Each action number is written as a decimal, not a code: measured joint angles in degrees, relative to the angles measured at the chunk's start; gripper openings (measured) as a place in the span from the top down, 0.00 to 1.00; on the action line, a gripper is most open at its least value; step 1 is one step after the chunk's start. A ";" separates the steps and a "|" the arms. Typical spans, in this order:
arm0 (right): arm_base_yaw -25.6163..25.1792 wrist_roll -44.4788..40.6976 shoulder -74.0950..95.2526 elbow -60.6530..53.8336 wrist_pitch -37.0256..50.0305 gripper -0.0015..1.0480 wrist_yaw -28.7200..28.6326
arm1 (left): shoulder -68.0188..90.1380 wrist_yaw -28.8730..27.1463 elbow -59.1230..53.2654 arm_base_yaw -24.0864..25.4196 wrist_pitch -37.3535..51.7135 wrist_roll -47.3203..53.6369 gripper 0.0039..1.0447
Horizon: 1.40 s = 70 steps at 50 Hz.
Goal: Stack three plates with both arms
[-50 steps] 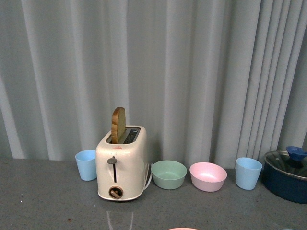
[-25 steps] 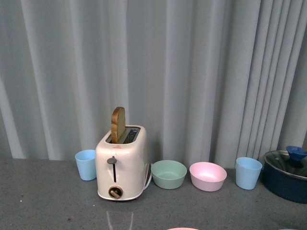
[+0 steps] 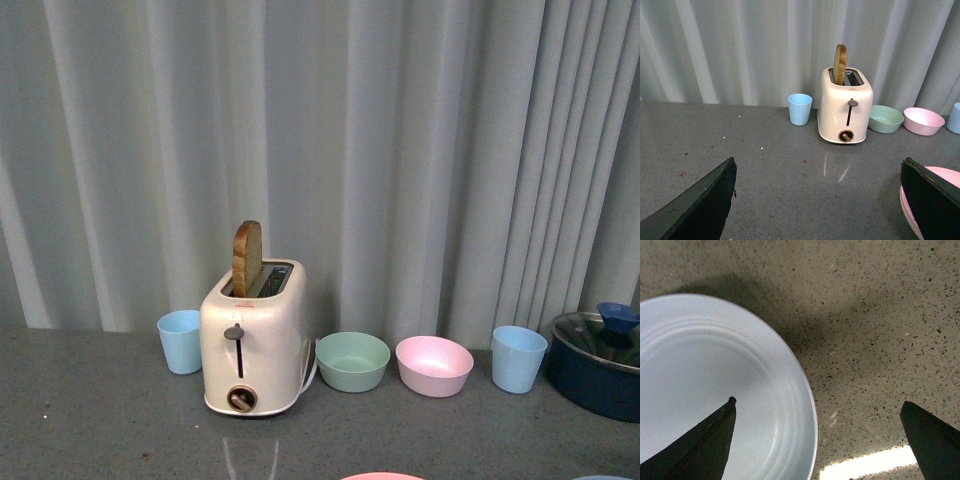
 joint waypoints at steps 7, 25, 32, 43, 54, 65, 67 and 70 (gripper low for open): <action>0.13 -5.46 2.86 0.15 1.18 0.07 -1.16 | 0.00 0.00 0.00 0.00 0.00 0.00 0.06; 0.59 -5.99 7.41 0.57 2.14 0.07 -4.81 | 0.00 0.00 0.00 0.00 0.00 0.00 0.06; 0.48 -5.55 8.92 0.55 2.86 0.07 -5.62 | 0.00 0.00 0.00 0.00 0.00 0.00 0.06; 0.26 -5.60 9.79 0.02 4.57 0.07 -5.88 | 0.00 0.00 0.00 0.00 0.00 0.00 0.06; -0.31 -5.68 10.78 -1.07 5.90 0.07 -5.88 | 0.00 0.00 0.00 0.00 0.00 0.00 0.06; -0.96 -5.60 11.56 -2.16 7.08 0.17 -5.35 | 0.00 0.00 0.00 0.00 0.00 0.00 0.06; -0.98 -5.60 11.69 -2.25 7.10 0.24 -5.25 | 0.00 0.00 0.00 0.00 0.00 0.00 0.06; -1.09 -5.57 11.85 -2.36 7.15 0.36 -4.70 | 0.00 0.00 0.00 0.00 0.00 0.00 0.06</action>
